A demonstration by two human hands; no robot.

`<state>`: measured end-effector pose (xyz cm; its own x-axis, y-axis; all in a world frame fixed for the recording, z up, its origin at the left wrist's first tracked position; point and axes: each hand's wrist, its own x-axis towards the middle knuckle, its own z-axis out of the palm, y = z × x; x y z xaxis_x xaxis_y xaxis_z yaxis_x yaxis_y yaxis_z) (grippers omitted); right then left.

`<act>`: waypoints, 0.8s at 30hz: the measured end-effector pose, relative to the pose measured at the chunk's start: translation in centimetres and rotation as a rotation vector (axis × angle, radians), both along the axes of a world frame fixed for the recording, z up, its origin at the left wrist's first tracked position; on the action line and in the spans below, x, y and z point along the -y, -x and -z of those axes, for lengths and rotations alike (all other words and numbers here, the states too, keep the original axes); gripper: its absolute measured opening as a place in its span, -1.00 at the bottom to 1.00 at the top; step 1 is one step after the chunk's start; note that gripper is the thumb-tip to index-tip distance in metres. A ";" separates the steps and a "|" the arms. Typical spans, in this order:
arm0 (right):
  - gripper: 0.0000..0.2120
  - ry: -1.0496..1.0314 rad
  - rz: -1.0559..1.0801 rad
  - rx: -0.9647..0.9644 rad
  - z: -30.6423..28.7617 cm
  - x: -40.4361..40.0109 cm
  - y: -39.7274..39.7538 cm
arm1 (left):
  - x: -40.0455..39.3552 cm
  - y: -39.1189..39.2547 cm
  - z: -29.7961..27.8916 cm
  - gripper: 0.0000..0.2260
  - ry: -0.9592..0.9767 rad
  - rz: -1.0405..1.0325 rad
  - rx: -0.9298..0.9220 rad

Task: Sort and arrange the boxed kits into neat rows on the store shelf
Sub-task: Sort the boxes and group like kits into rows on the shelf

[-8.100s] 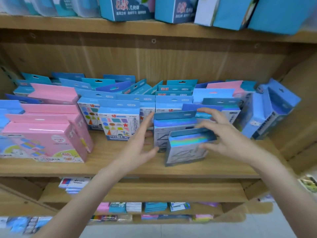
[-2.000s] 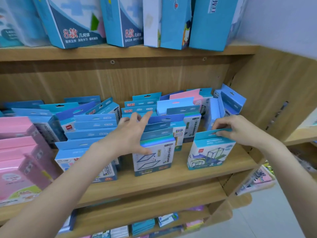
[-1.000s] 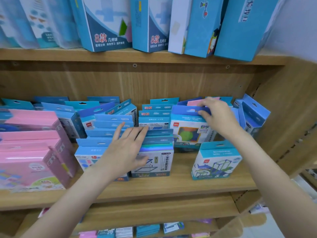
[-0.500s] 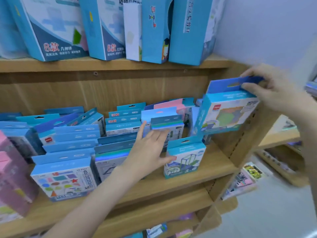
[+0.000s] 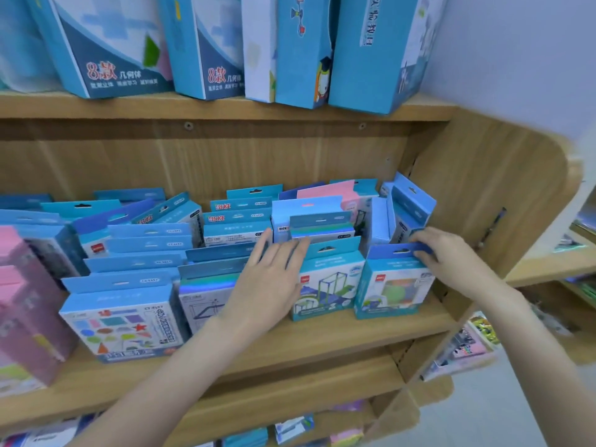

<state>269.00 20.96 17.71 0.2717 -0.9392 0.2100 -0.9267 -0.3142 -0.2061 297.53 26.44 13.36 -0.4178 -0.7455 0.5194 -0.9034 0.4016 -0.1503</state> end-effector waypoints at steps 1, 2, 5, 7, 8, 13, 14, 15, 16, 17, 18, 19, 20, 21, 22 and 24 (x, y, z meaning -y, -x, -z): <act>-0.80 0.025 0.020 -0.067 -0.2 -0.1 -0.2 | -0.4 -0.4 0.1 -0.48 0.009 0.017 -0.038; -0.75 0.072 0.050 -0.134 -0.5 -0.2 -0.4 | -0.9 -1.0 0.1 -0.53 0.007 0.025 -0.085; -0.71 0.259 0.030 -0.073 -2.7 -0.7 -2.7 | -2.0 -3.7 -0.4 -0.55 0.005 0.008 -0.209; -0.70 0.227 -0.111 0.028 -3.6 0.2 -5.3 | -2.6 -5.7 -0.7 -0.53 -0.006 -0.030 -0.230; -0.68 0.166 -0.177 0.046 -3.5 1.1 -6.6 | -2.8 -6.7 -0.8 -0.50 -0.013 -0.059 -0.222; -0.73 -0.018 -0.186 -0.077 -2.3 5.5 -10.9 | -3.5 -9.9 -0.9 -0.27 -0.129 -0.167 -0.070; -0.77 -0.003 -0.174 -0.105 -2.2 6.1 -11.1 | -3.5 -10.2 -0.9 -0.25 -0.145 -0.168 -0.050; -0.81 0.009 -0.170 -0.137 -2.2 6.4 -11.3 | -3.5 -10.5 -0.8 -0.25 -0.156 -0.162 -0.045; -0.84 0.014 -0.172 -0.170 -2.3 6.7 -11.4 | -3.6 -10.6 -0.8 -0.27 -0.165 -0.142 -0.052; -0.87 0.015 -0.174 -0.202 -2.4 6.8 -11.5 | -3.6 -10.7 -0.7 -0.30 -0.174 -0.111 -0.066; -0.88 0.016 -0.181 -0.217 -2.6 6.8 -11.8 | -3.7 -10.8 -0.6 -0.33 -0.180 -0.081 -0.081; -0.88 0.024 -0.195 -0.205 -2.8 6.8 -12.0 | -3.9 -11.0 -0.5 -0.35 -0.183 -0.055 -0.092; -0.89 0.036 -0.222 -0.168 -3.1 6.7 -12.4 | -4.0 -11.1 -0.4 -0.36 -0.180 -0.038 -0.098; -0.89 0.041 -0.259 -0.123 -3.5 6.6 -12.9 | -4.2 -11.2 -0.3 -0.37 -0.172 -0.032 -0.099; -0.89 0.040 -0.301 -0.092 -3.9 6.4 -13.6 | -4.3 -11.3 -0.3 -0.38 -0.164 -0.034 -0.100; -0.87 0.042 -0.383 -0.067 -4.4 6.0 -15.5 | -4.3 -11.3 -0.4 -0.37 -0.162 -0.044 -0.094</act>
<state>284.49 14.94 22.09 0.6158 -0.7577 0.2160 -0.7513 -0.6473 -0.1288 308.85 30.74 13.79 -0.3379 -0.8389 0.4266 -0.9277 0.3733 -0.0009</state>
